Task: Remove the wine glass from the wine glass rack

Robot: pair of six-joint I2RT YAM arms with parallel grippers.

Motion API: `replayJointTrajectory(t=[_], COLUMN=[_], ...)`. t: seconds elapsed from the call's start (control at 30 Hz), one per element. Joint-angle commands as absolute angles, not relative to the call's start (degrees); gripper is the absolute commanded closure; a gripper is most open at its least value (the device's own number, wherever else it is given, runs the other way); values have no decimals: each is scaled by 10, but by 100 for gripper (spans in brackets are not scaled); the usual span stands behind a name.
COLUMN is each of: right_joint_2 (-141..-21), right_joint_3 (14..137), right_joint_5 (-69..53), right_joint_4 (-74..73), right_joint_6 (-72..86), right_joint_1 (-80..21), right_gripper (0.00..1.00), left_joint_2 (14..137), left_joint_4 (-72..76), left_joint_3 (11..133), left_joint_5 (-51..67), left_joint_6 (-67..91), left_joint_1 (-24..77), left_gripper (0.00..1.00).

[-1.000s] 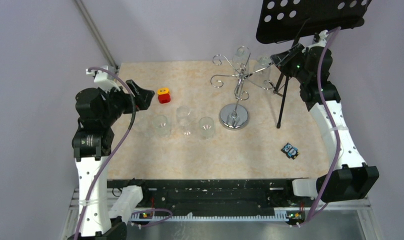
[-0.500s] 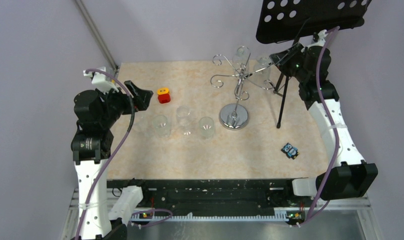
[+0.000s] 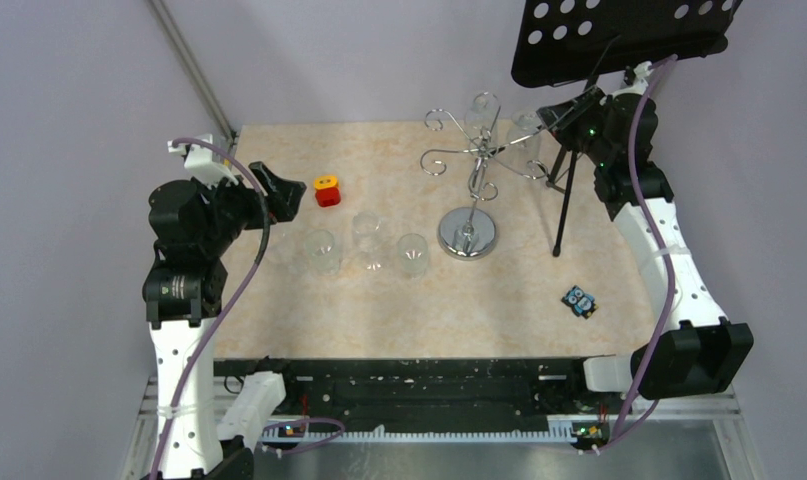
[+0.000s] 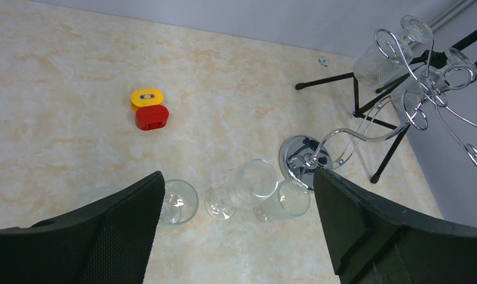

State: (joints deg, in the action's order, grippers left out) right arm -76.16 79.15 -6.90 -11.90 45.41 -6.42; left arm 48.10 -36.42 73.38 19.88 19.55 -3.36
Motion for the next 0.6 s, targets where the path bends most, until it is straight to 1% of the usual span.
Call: replayJointTrajectory(t=[0.0, 0.2, 0.37, 0.57], right_joint_2=[-755, -751, -748, -753], right_joint_3=[792, 774, 781, 786], right_joint_5=[-33, -31, 10, 43], right_joint_4=[-102, -78, -95, -113], right_joint_6=[433, 450, 447, 448], right_joint_1=[-87, -105, -122, -125], right_gripper=[75, 75, 76, 73], left_joint_2=[471, 467, 464, 463], left_joint_4=[-348, -352, -354, -355], left_joint_3=[733, 733, 733, 733], left_joint_5=[194, 192, 188, 187], left_joint_6=[189, 187, 186, 185], left_joint_1=[-35, -35, -35, -35], left_gripper=[1, 1, 1, 1])
